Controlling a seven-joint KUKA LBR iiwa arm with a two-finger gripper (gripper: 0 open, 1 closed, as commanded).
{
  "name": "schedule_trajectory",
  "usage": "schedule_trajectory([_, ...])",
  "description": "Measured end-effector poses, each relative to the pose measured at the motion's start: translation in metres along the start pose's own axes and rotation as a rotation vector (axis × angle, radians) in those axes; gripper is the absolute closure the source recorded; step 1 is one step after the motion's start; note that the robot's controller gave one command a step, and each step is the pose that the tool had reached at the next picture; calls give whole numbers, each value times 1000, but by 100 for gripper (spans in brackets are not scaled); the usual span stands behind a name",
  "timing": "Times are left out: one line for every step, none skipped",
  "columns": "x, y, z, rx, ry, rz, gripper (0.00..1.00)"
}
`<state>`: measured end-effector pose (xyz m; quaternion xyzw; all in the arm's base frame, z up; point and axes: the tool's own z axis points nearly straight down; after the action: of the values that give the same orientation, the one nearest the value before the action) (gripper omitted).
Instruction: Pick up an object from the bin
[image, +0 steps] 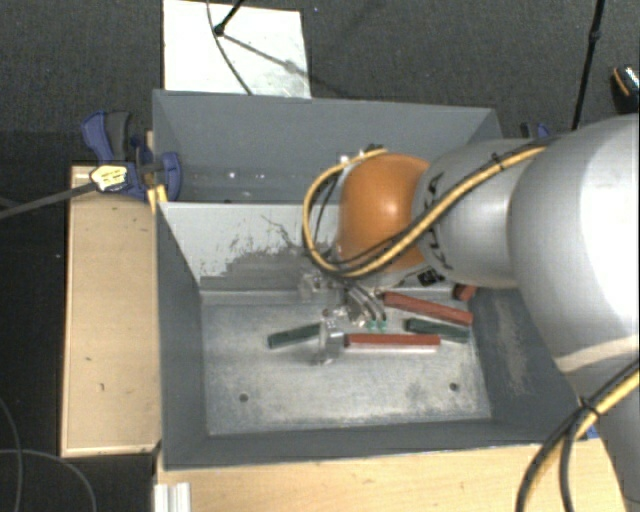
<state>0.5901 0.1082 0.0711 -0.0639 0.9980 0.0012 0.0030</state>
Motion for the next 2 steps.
schedule_trajectory([0,-1,0,1,1,4,100])
schedule_trajectory([12,9,-122,1,-5,-122,100])
